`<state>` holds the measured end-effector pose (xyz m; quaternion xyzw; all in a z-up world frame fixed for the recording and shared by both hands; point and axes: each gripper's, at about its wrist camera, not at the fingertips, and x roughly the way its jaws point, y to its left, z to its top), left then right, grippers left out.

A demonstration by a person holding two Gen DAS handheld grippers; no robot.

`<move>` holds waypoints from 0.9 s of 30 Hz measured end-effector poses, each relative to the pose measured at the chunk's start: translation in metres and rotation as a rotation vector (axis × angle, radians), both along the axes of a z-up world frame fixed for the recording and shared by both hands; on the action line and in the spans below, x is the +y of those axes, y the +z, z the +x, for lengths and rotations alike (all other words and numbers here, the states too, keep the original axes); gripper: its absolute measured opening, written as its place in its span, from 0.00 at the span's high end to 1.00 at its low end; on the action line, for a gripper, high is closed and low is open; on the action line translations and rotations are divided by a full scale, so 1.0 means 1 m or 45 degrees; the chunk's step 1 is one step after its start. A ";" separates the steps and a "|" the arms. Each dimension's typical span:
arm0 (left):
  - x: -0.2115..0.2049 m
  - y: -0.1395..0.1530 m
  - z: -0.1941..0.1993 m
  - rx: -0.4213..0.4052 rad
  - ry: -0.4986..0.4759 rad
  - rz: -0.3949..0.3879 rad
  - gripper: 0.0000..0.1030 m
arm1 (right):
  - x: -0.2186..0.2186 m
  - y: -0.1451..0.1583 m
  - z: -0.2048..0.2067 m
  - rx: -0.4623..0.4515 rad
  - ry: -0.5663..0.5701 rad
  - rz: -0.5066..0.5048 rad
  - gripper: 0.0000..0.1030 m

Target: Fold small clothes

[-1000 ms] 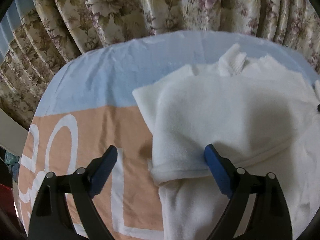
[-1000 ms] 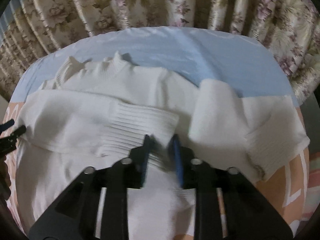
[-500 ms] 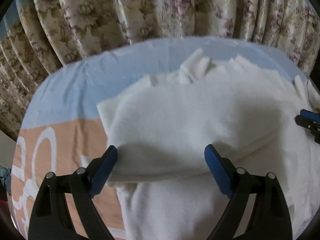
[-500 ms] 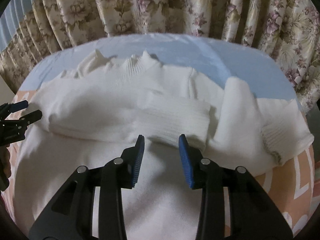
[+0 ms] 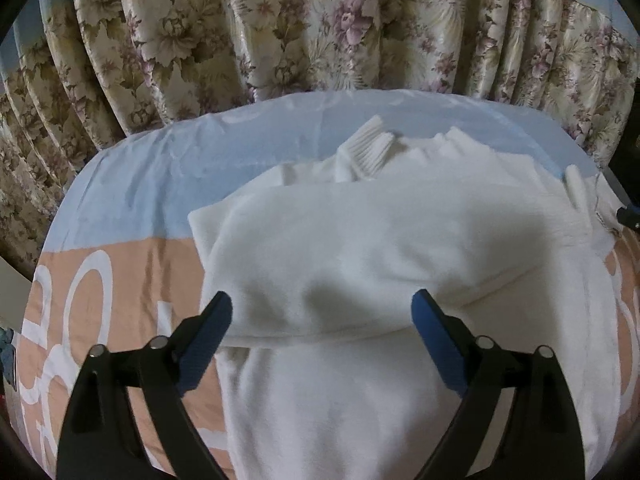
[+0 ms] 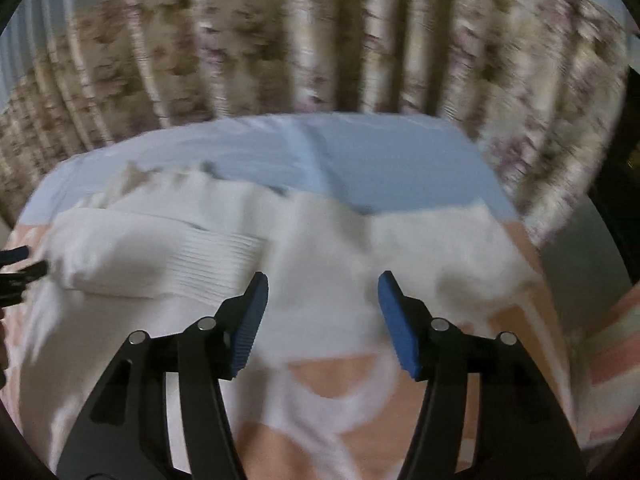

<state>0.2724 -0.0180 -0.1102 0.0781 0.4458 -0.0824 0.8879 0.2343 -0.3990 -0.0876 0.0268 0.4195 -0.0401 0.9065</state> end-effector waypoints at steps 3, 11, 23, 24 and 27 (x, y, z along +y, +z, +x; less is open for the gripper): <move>-0.009 0.001 -0.008 0.011 -0.015 -0.014 0.07 | -0.014 -0.010 -0.006 0.009 -0.016 -0.046 0.44; -0.025 -0.007 -0.025 0.064 -0.029 -0.058 0.07 | -0.018 -0.034 0.000 0.073 0.031 -0.083 0.68; -0.022 -0.002 -0.026 0.049 -0.033 -0.058 0.07 | -0.033 -0.028 0.003 0.031 -0.064 0.141 0.93; -0.021 -0.001 -0.026 0.046 -0.035 -0.055 0.07 | -0.034 -0.025 0.002 0.020 -0.072 0.161 0.93; -0.018 0.000 -0.025 0.045 -0.032 -0.057 0.07 | -0.037 -0.019 0.001 0.011 -0.077 0.252 0.93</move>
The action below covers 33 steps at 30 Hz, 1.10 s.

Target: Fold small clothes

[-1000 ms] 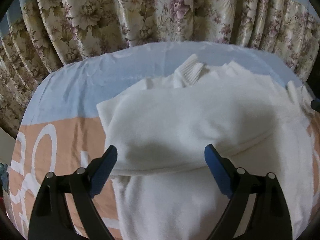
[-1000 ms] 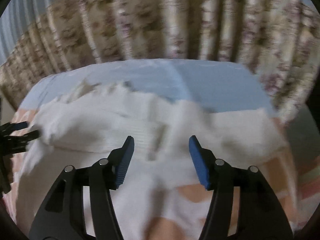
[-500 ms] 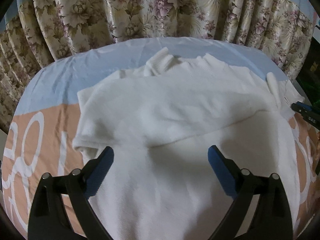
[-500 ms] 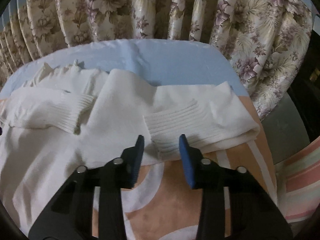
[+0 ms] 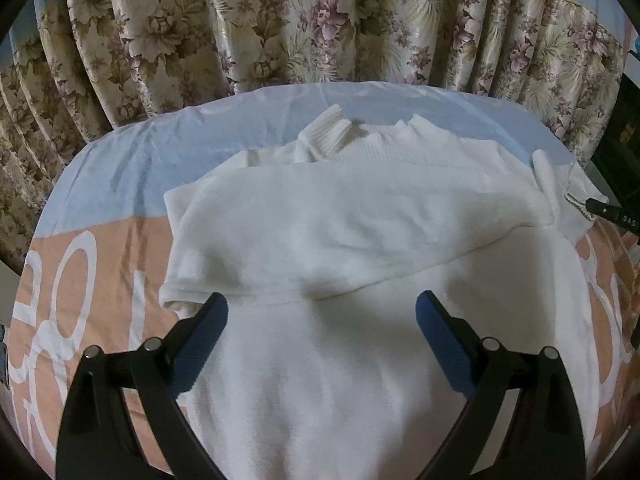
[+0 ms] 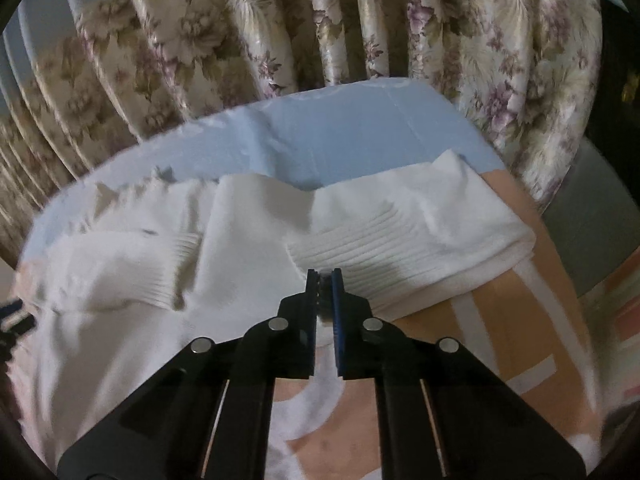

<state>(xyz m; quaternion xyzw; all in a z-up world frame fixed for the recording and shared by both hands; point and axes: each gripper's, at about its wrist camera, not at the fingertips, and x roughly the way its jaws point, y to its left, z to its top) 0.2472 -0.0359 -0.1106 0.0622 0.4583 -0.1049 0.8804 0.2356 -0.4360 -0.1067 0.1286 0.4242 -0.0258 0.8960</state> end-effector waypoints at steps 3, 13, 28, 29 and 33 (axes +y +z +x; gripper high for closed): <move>0.003 0.000 0.001 0.002 0.004 -0.012 0.07 | 0.004 0.010 0.001 -0.033 0.012 0.128 0.93; 0.015 0.006 0.005 -0.019 0.036 -0.038 0.07 | 0.134 0.030 0.016 -0.084 0.365 0.386 0.94; -0.039 -0.015 0.026 0.095 -0.026 -0.201 0.07 | 0.100 0.025 -0.002 -0.087 0.354 0.159 0.60; -0.048 -0.015 0.027 0.097 -0.040 -0.213 0.07 | 0.082 0.026 -0.004 -0.091 0.289 0.121 0.60; -0.093 -0.020 0.032 0.115 -0.123 -0.229 0.07 | 0.037 0.024 -0.017 -0.100 0.147 0.104 0.58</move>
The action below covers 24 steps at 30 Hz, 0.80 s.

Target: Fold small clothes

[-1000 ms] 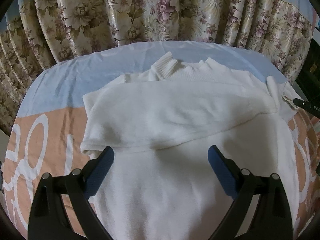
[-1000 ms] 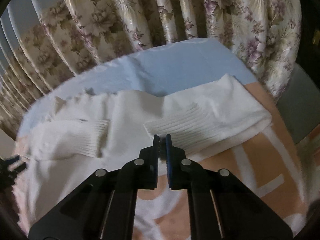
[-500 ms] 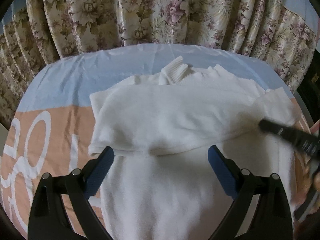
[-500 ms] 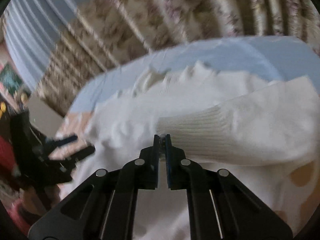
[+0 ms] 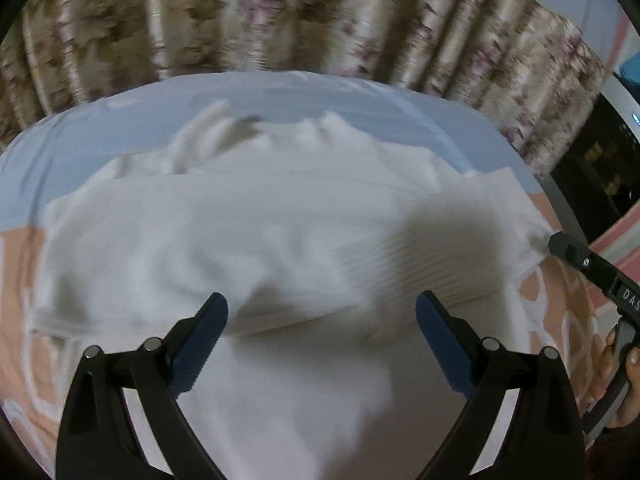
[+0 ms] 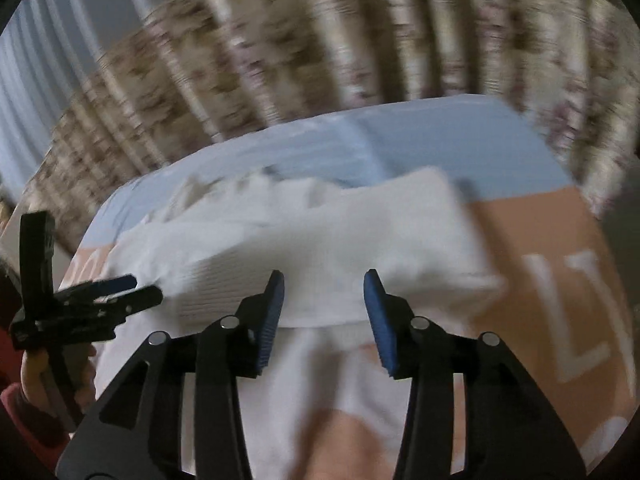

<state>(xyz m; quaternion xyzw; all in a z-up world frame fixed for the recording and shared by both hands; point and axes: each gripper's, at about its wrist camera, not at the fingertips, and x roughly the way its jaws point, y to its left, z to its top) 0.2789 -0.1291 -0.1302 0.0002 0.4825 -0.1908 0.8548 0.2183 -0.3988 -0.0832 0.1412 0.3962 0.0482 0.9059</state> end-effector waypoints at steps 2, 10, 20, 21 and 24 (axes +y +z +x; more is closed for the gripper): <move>-0.021 -0.005 0.000 0.001 -0.043 0.003 0.08 | -0.014 -0.002 -0.003 -0.003 -0.056 -0.022 0.58; -0.058 -0.014 -0.004 -0.086 -0.161 0.158 0.76 | -0.037 -0.008 -0.008 0.005 -0.153 -0.036 0.57; -0.023 0.018 0.011 -0.096 -0.148 0.001 0.89 | -0.035 -0.015 -0.009 0.054 -0.158 -0.045 0.47; -0.014 0.022 0.013 -0.107 -0.126 0.005 0.89 | -0.034 -0.018 -0.008 0.070 -0.154 -0.042 0.47; 0.008 0.026 0.019 -0.088 -0.087 -0.012 0.89 | -0.028 -0.030 0.006 0.115 -0.122 -0.034 0.47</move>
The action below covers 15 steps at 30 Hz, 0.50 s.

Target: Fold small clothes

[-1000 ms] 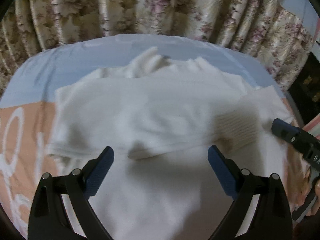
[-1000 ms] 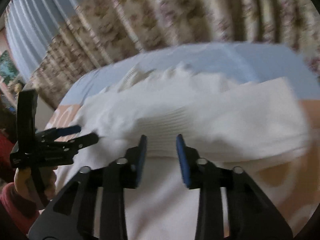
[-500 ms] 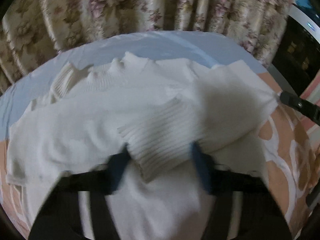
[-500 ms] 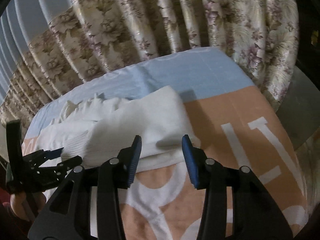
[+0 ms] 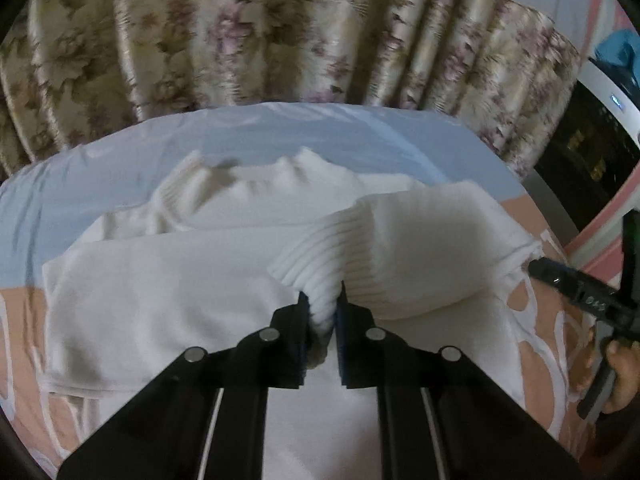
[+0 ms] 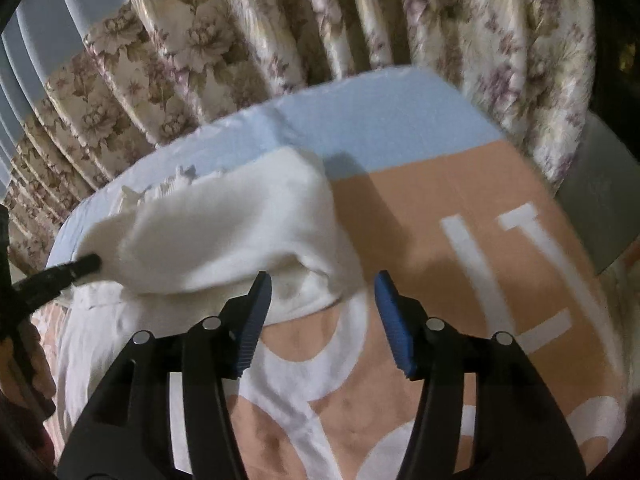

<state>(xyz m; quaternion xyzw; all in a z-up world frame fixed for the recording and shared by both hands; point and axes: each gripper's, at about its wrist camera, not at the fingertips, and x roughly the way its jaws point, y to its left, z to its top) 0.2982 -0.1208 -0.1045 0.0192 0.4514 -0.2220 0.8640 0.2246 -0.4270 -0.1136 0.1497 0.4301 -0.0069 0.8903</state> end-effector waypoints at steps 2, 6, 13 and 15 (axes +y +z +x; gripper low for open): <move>0.009 0.002 0.003 0.004 0.018 -0.011 0.89 | 0.004 -0.006 0.012 0.013 0.020 0.003 0.66; 0.030 0.016 0.005 -0.060 0.062 -0.022 0.89 | 0.026 0.017 0.015 -0.122 0.025 -0.134 0.92; 0.094 0.046 -0.002 -0.188 0.172 0.045 0.89 | 0.086 0.036 0.012 -0.291 0.290 -0.284 0.92; 0.117 0.039 -0.006 -0.155 0.208 0.056 0.89 | 0.099 0.028 0.018 -0.254 0.356 -0.275 0.92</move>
